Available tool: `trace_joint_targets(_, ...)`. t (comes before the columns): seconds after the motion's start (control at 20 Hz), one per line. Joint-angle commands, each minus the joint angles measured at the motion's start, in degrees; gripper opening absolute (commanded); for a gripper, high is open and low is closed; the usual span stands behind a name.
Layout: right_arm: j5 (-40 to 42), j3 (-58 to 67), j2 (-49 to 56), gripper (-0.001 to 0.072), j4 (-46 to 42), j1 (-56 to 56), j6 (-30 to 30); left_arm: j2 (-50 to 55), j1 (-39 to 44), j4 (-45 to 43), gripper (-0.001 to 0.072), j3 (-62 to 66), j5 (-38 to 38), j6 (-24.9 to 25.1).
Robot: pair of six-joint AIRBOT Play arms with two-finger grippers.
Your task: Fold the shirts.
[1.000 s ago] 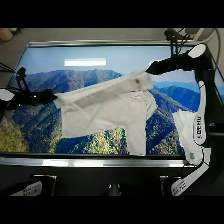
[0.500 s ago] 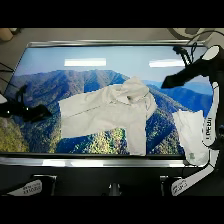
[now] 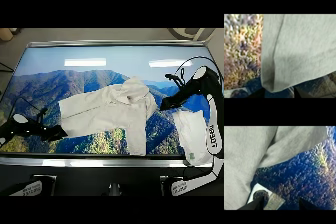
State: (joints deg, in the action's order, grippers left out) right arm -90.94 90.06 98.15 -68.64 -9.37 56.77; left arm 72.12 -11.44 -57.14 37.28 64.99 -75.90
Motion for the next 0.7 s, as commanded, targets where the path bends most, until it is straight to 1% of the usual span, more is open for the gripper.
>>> trace_joint_targets(0.0,3.1,-3.26,-0.35,0.0427,0.11,0.35,0.48,-0.02,1.53,0.66,0.038,-1.16,-7.41,-1.01)
trace_joint_targets(0.05,4.2,-4.83,-0.37,0.0434,0.5,0.35,0.79,-0.02,1.53,0.66,0.03,-1.16,-8.5,-2.01)
trace_joint_targets(0.1,5.7,-7.06,-0.35,0.0464,1.66,0.35,0.83,-0.02,1.51,0.66,0.0085,-1.14,-8.94,-2.32)
trace_joint_targets(0.15,7.67,-9.33,-0.35,0.0495,3.28,0.35,0.79,-0.04,1.53,0.68,0.0029,-1.11,-8.96,-2.32)
trace_joint_targets(0.4,19.74,-17.22,-0.15,0.0481,12.85,0.37,0.81,-1.29,1.53,0.63,0.0028,-1.11,-8.07,-2.05)
trace_joint_targets(0.45,20.9,-17.79,0.13,0.0471,13.64,0.37,0.81,-1.86,1.53,0.63,0.0028,-1.11,-8.07,-2.05)
trace_joint_targets(0.5,21.84,-18.05,0.57,0.0418,13.94,0.37,1.18,-2.43,1.53,0.63,0.0028,-1.11,-8.07,-2.03)
trace_joint_targets(0.6,23.1,-18.05,1.77,0.0416,14.69,0.37,3.39,-3.26,1.53,0.63,0.0028,-1.11,-8.07,-2.03)
trace_joint_targets(0.65,23.45,-18.05,2.38,0.0412,15.47,0.42,3.58,-3.56,1.53,0.66,0.0028,-1.09,-8.07,-2.08)
